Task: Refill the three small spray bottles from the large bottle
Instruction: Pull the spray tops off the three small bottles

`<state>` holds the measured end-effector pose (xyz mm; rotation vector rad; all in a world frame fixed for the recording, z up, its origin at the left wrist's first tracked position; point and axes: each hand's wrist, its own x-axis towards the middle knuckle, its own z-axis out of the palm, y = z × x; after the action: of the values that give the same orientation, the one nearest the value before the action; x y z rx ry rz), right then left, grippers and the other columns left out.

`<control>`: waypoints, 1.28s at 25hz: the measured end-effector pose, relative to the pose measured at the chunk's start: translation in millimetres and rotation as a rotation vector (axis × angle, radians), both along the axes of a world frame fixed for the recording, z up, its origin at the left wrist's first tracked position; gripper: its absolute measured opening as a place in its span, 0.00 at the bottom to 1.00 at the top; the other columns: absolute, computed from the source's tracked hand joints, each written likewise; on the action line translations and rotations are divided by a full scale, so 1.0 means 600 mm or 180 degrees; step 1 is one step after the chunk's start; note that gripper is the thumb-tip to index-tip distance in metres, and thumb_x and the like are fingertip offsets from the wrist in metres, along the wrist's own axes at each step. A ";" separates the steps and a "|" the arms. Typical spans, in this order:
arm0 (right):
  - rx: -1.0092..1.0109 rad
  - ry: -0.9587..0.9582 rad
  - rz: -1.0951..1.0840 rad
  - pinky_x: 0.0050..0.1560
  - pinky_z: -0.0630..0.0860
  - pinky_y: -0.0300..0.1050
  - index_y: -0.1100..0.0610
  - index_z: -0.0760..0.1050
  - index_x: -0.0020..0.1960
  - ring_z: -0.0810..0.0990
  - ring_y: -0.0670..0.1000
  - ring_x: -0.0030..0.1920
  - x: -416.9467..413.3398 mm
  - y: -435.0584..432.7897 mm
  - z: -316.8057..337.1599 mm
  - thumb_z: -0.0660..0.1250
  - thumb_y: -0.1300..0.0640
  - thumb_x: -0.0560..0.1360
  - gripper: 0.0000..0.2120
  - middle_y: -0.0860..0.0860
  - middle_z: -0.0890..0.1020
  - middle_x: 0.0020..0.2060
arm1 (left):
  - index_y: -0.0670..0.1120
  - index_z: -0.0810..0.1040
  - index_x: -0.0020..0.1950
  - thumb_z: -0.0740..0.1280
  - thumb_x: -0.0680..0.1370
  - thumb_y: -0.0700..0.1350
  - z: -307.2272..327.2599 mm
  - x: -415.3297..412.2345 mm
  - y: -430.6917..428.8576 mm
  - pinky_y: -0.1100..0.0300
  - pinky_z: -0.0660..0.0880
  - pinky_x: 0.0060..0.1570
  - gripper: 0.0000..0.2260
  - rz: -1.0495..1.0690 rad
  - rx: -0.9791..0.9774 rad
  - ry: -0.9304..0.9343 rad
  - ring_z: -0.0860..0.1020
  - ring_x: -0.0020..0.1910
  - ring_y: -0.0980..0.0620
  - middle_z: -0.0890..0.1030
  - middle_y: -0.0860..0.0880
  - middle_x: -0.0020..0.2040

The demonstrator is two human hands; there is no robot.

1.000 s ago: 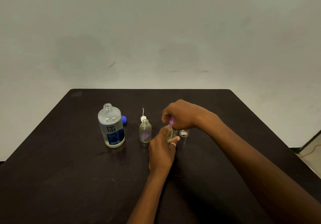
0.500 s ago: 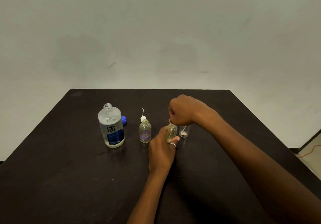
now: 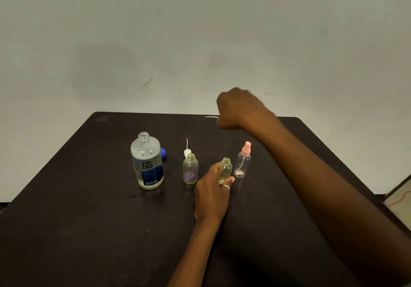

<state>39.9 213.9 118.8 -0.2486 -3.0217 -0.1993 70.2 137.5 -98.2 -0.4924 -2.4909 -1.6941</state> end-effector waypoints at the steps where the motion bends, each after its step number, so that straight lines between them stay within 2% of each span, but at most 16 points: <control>1: -0.0072 -0.0071 -0.0014 0.39 0.71 0.46 0.59 0.68 0.35 0.73 0.55 0.38 -0.014 -0.003 -0.019 0.67 0.60 0.71 0.09 0.54 0.71 0.36 | 0.52 0.75 0.68 0.74 0.76 0.48 0.001 0.000 0.000 0.65 0.77 0.52 0.21 0.0010 -0.0006 0.0018 0.81 0.55 0.58 0.84 0.53 0.56; 4: -0.0303 -0.0351 -0.0116 0.35 0.73 0.44 0.59 0.70 0.32 0.76 0.52 0.34 -0.061 -0.001 -0.085 0.68 0.64 0.68 0.09 0.53 0.74 0.31 | 0.53 0.76 0.67 0.74 0.76 0.48 0.001 0.000 -0.001 0.66 0.76 0.51 0.20 0.0045 -0.0061 0.0081 0.82 0.54 0.56 0.84 0.53 0.55; 7: -0.0548 -0.0659 -0.0296 0.40 0.81 0.43 0.60 0.78 0.32 0.82 0.47 0.29 -0.100 0.013 -0.139 0.67 0.65 0.68 0.07 0.52 0.82 0.27 | 0.51 0.76 0.67 0.74 0.76 0.48 0.001 0.001 0.000 0.70 0.72 0.50 0.21 0.0074 -0.0103 0.0114 0.82 0.54 0.56 0.84 0.52 0.56; 10: -0.0766 -0.0895 -0.0426 0.42 0.83 0.45 0.62 0.82 0.36 0.84 0.48 0.30 -0.127 0.026 -0.172 0.68 0.64 0.69 0.05 0.53 0.85 0.30 | 0.51 0.75 0.69 0.73 0.76 0.48 0.001 0.000 -0.001 0.71 0.72 0.51 0.21 0.0046 -0.0156 0.0129 0.81 0.56 0.56 0.84 0.52 0.58; 14: -0.0860 -0.1078 -0.0506 0.45 0.83 0.48 0.63 0.80 0.40 0.85 0.52 0.37 -0.138 0.033 -0.193 0.71 0.64 0.70 0.02 0.56 0.85 0.38 | 0.52 0.75 0.68 0.73 0.76 0.48 0.000 0.001 -0.001 0.72 0.72 0.50 0.20 0.0009 -0.0119 0.0091 0.81 0.55 0.58 0.83 0.53 0.58; 20: -0.0886 -0.1083 -0.0530 0.48 0.83 0.48 0.60 0.75 0.37 0.83 0.53 0.39 -0.138 0.038 -0.202 0.70 0.60 0.73 0.09 0.56 0.80 0.37 | 0.53 0.75 0.67 0.73 0.76 0.49 0.000 -0.001 -0.001 0.72 0.72 0.51 0.20 -0.0047 -0.0061 0.0021 0.81 0.55 0.60 0.83 0.54 0.58; 23: -0.0909 -0.1071 -0.0511 0.48 0.82 0.47 0.59 0.75 0.38 0.82 0.52 0.38 -0.139 0.041 -0.204 0.70 0.57 0.74 0.10 0.55 0.81 0.38 | 0.53 0.75 0.67 0.73 0.76 0.48 0.000 -0.002 -0.001 0.68 0.76 0.53 0.20 -0.0059 -0.0010 0.0033 0.80 0.55 0.60 0.83 0.55 0.58; 28: -0.0891 -0.1028 -0.0512 0.43 0.81 0.43 0.60 0.77 0.42 0.81 0.50 0.34 -0.137 0.043 -0.205 0.70 0.54 0.75 0.09 0.55 0.81 0.38 | 0.54 0.75 0.66 0.73 0.76 0.49 0.000 -0.002 0.000 0.71 0.73 0.51 0.19 -0.0061 -0.0022 0.0059 0.80 0.55 0.61 0.82 0.56 0.58; 32: -0.0798 -0.0946 -0.0491 0.44 0.82 0.45 0.61 0.79 0.44 0.80 0.51 0.33 -0.132 0.040 -0.197 0.68 0.53 0.76 0.10 0.54 0.80 0.35 | 0.54 0.75 0.66 0.73 0.76 0.49 -0.002 -0.004 0.001 0.70 0.74 0.52 0.19 -0.0056 -0.0012 0.0062 0.80 0.55 0.60 0.82 0.56 0.58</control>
<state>-39.2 237.8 0.7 -0.5171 -3.3214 0.1474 67.7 137.9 -99.5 -0.5300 -2.4839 -1.6827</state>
